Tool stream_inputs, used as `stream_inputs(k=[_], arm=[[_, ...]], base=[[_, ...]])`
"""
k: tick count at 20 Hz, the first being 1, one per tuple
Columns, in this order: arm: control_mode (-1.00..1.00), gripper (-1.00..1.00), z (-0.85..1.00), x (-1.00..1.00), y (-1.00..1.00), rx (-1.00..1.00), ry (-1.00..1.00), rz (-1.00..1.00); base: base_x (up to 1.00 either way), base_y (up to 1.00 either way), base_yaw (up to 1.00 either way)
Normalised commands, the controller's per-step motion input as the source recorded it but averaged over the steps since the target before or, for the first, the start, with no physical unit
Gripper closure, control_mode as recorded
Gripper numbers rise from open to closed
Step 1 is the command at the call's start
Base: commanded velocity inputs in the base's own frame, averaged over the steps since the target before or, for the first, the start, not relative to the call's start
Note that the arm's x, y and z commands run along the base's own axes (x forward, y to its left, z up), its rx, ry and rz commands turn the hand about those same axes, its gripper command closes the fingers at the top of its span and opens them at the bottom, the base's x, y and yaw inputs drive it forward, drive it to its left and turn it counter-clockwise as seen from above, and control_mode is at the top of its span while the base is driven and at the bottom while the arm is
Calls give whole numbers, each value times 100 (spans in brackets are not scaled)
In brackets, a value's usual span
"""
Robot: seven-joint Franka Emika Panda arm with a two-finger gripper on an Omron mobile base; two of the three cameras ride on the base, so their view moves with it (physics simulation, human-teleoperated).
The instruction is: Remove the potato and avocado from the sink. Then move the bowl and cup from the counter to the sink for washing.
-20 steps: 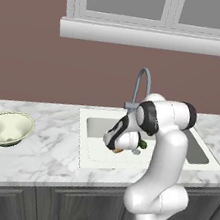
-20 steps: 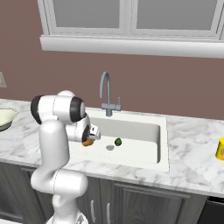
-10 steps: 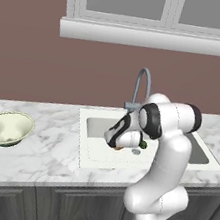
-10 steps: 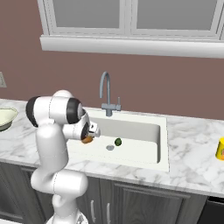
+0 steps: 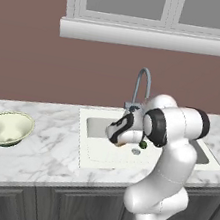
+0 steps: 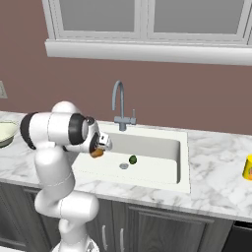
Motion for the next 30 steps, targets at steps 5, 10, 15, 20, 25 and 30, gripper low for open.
stream_inputs(k=[5, 10, 15, 20, 25, 30], arm=[[-100, 100, 32, -13, 0, 0, 1, 0], [-100, 100, 33, -10, 2, 0, 1, 0], [-100, 100, 33, -7, 4, 1, 0, 0], [-100, 100, 32, -5, 12, 3, 0, 0], [-100, 100, 31, -5, 19, 6, 0, 0], [-100, 100, 30, -1, 18, 4, 0, 0]], base=[[0, 0, 0], [0, 0, 0], [0, 0, 0], [0, 0, 0], [0, 0, 0], [0, 0, 0]])
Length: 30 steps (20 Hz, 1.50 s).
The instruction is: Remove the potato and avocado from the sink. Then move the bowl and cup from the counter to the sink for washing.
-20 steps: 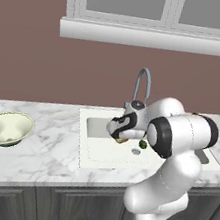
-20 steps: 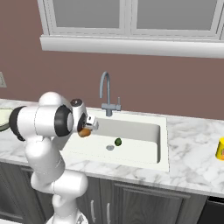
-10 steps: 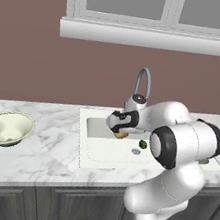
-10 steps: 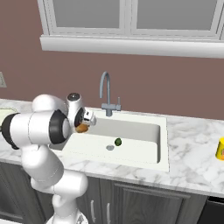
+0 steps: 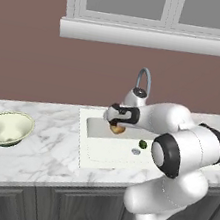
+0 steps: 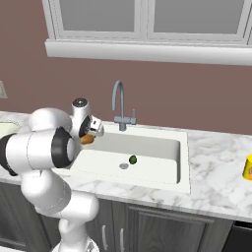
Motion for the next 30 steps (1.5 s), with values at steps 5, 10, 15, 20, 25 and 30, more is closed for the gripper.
stream_inputs(k=[5, 10, 15, 20, 25, 30], arm=[[-100, 100, 28, -5, 19, 1, 0, 0], [-100, 100, 23, -2, 29, 2, 0, 0], [-100, 100, 21, 0, 30, 4, -1, 0], [-100, 100, 16, 0, 35, 4, 0, 0], [-100, 100, 13, 0, 37, 6, 0, 0], [-100, 100, 7, 0, 39, 5, -1, 0]], base=[[0, 0, 0], [0, 0, 0], [0, 0, 0], [0, 0, 0], [0, 0, 0], [0, 0, 0]])
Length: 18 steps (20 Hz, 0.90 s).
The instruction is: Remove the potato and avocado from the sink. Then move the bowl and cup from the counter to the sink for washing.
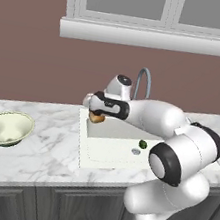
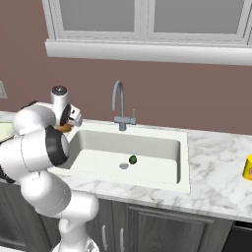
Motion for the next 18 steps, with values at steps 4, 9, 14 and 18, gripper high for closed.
stream_inputs(k=[4, 9, 14, 18], arm=[[-100, 100, 6, 0, 40, 5, -2, 0], [-100, 100, 5, 0, 38, 4, 0, 0], [-100, 100, -2, 0, 43, 3, 0, -1], [-100, 100, -7, 0, 42, 2, 0, -5]], base=[[0, 0, 0], [0, 0, 0], [0, 0, 0], [0, 0, 0]])
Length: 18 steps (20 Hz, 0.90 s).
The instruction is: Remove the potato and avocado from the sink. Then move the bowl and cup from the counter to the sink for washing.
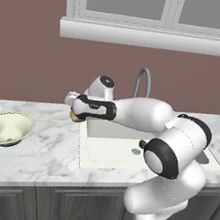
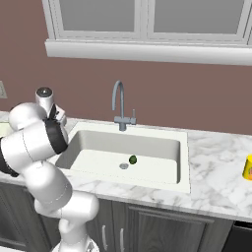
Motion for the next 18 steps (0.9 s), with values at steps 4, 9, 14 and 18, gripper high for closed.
stream_inputs(k=[4, 9, 14, 18], arm=[[-100, 100, -7, 0, 39, 3, 0, -3], [-100, 100, -10, 0, 38, 3, 0, -3], [-100, 100, -15, 4, 24, 0, 0, -3], [-100, 100, -16, 7, 14, 0, 1, 0]], base=[[0, 0, 0], [0, 0, 0], [0, 0, 0], [0, 0, 0]])
